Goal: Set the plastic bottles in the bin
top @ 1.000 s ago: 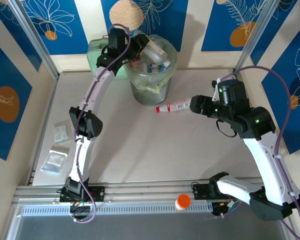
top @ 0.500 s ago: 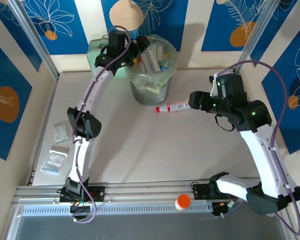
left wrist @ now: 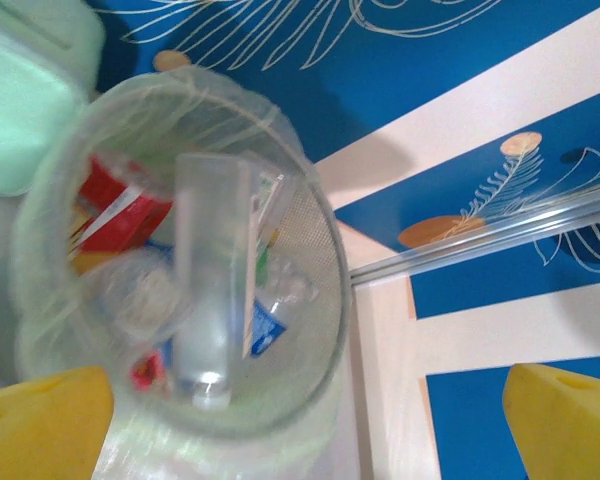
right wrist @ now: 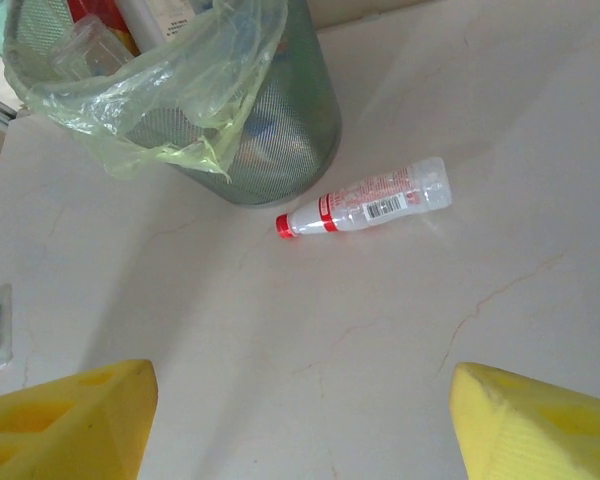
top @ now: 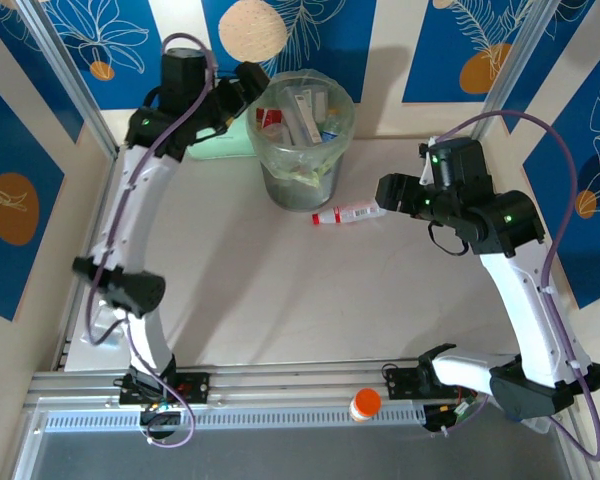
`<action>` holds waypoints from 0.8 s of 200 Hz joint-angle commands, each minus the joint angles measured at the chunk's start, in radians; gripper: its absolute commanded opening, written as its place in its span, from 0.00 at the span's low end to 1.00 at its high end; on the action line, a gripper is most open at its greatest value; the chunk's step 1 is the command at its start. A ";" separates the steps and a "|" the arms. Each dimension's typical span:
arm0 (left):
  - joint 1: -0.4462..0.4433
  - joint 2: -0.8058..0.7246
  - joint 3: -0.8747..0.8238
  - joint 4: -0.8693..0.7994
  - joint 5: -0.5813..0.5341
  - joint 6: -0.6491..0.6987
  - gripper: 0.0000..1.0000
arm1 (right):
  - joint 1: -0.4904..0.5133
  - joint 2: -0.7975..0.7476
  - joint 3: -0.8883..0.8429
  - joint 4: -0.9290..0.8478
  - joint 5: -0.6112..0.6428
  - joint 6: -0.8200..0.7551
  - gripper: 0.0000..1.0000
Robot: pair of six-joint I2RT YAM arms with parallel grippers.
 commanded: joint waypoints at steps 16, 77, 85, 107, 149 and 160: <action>0.005 -0.260 -0.389 0.009 -0.128 -0.097 0.99 | 0.011 -0.018 -0.095 0.015 -0.030 0.188 0.77; 0.016 -0.366 -0.431 -0.218 -0.206 -0.028 0.99 | 0.055 -0.083 -0.264 0.078 0.059 0.391 0.75; 0.016 -0.334 -0.386 -0.264 -0.200 -0.013 0.99 | 0.058 -0.082 -0.261 0.069 0.071 0.402 0.75; 0.015 -0.307 -0.372 -0.307 -0.166 -0.033 0.99 | 0.041 -0.098 -0.274 0.030 0.126 0.420 0.76; 0.009 -0.352 -0.474 -0.359 -0.079 -0.065 0.99 | -0.206 -0.102 -0.359 0.141 -0.070 0.467 0.75; 0.008 -0.374 -0.500 -0.369 -0.061 -0.060 0.99 | -0.281 -0.067 -0.374 0.169 -0.140 0.495 0.75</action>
